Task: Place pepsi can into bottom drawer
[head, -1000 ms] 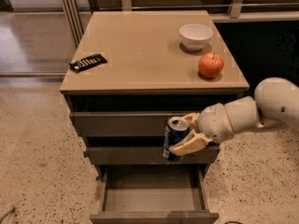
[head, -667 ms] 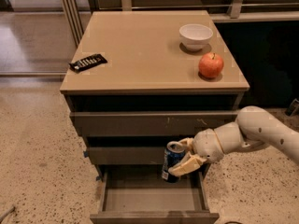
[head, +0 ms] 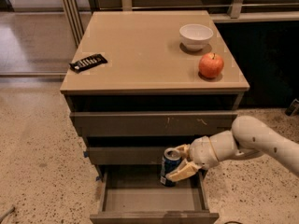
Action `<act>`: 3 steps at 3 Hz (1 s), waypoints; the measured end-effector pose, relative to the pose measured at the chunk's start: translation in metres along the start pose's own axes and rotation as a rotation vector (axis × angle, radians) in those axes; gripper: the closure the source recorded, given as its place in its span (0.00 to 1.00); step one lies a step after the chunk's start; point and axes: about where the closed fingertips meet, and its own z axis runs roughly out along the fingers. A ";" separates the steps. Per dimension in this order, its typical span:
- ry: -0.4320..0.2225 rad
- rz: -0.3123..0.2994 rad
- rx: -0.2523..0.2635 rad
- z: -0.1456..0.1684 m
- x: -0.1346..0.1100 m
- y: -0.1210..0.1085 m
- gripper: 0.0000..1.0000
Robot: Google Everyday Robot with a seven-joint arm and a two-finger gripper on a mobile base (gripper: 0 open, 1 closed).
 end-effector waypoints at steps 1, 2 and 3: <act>0.059 -0.097 0.057 0.046 0.059 -0.008 1.00; 0.178 -0.142 0.106 0.081 0.113 -0.021 1.00; 0.200 -0.172 0.173 0.081 0.114 -0.039 1.00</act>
Offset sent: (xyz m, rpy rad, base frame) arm 0.0499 0.0077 -0.2345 -0.4284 -0.3216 -0.1446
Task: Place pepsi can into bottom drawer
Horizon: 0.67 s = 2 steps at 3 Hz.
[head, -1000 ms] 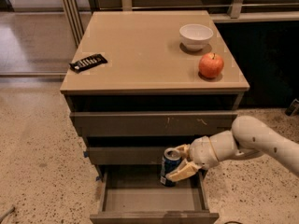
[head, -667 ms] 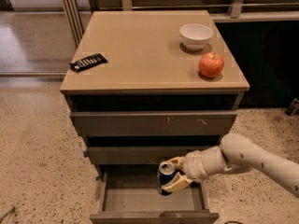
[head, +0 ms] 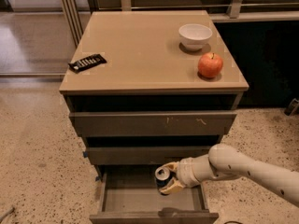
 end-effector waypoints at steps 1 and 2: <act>0.034 -0.038 0.022 0.003 0.003 0.003 1.00; 0.072 -0.099 0.076 0.020 0.033 -0.011 1.00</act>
Offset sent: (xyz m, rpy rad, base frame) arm 0.0369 -0.0195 -0.0845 -0.1326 -0.2251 -0.0163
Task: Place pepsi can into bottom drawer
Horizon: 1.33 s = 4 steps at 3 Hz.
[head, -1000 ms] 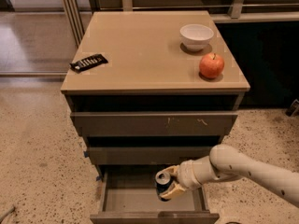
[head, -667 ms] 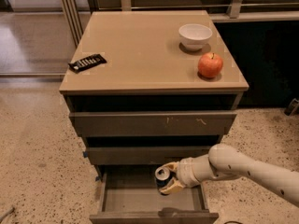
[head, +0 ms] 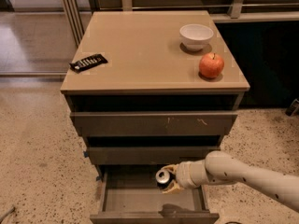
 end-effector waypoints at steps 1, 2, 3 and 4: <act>0.007 -0.031 0.033 0.021 0.031 -0.008 1.00; -0.020 -0.024 0.041 0.048 0.068 -0.017 1.00; -0.075 0.028 0.045 0.078 0.112 -0.031 1.00; -0.114 0.084 0.023 0.105 0.149 -0.036 1.00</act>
Offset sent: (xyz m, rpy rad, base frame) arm 0.0660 -0.0313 -0.1304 0.0653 -0.0535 -0.0338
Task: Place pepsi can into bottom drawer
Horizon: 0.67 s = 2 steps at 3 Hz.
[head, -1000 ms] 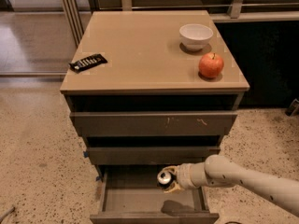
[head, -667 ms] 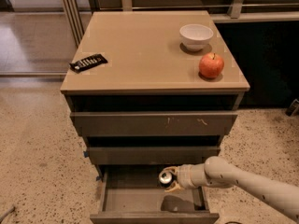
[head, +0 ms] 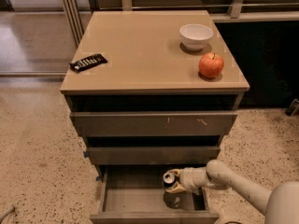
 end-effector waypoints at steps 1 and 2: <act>0.007 0.035 -0.030 0.017 0.025 0.000 1.00; 0.007 0.035 -0.030 0.017 0.025 -0.001 1.00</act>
Offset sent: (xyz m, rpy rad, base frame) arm 0.0029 -0.0009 -0.0250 -0.0009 0.0417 0.0029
